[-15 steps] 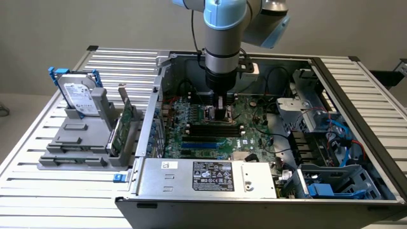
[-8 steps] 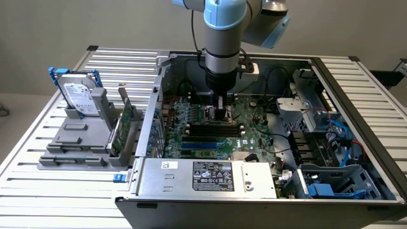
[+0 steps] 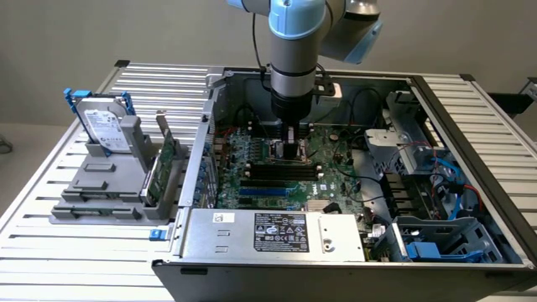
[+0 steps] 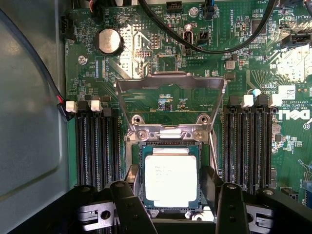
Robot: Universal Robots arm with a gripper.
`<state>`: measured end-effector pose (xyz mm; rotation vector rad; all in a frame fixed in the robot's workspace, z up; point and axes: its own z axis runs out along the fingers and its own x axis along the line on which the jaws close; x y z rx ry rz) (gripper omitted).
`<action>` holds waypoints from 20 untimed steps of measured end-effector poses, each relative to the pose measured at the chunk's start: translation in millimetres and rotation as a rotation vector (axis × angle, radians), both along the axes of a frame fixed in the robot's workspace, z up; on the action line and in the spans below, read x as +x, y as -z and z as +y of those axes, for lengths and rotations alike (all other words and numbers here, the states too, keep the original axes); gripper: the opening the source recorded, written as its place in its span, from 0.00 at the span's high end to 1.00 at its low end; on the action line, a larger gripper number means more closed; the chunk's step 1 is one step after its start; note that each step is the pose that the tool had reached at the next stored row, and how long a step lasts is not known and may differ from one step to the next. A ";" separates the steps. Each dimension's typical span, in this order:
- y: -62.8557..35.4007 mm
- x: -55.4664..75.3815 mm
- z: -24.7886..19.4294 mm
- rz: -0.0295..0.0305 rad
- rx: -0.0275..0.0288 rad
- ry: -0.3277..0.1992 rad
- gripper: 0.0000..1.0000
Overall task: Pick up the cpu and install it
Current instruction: 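Place the cpu into insertion slot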
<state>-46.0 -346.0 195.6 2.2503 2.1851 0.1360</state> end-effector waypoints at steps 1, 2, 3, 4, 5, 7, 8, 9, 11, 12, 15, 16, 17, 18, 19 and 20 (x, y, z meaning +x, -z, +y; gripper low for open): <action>0.0 0.0 0.0 0.0000 0.0000 0.000 0.37; 0.0 0.0 0.0 0.0000 0.0000 0.001 0.37; 0.0 0.0 0.0 0.0000 0.0000 0.001 0.37; 0.0 -0.1 0.0 0.0000 -0.0001 0.001 0.37; 0.0 -0.1 0.0 0.0000 0.0000 0.002 0.37; -0.2 0.0 0.0 0.0000 0.0000 0.003 0.37; -0.8 0.0 0.0 0.0000 0.0000 0.003 0.37; -1.9 0.0 0.0 0.0000 0.0000 0.003 0.37; -5.5 0.0 0.0 0.0006 -0.0001 0.003 0.37; -7.9 0.0 0.0 0.0010 0.0001 0.003 0.37; -17.3 0.0 0.0 0.0021 0.0000 0.004 0.37; -19.3 0.0 0.0 0.0023 -0.0002 0.004 0.40; -21.7 0.1 0.0 0.0024 0.0000 0.005 0.46; -24.6 0.4 0.0 0.0030 0.0001 0.005 0.52; -27.2 0.6 0.0 0.0037 -0.0001 0.005 0.52; -29.5 1.1 0.0 0.0043 -0.0001 0.006 0.58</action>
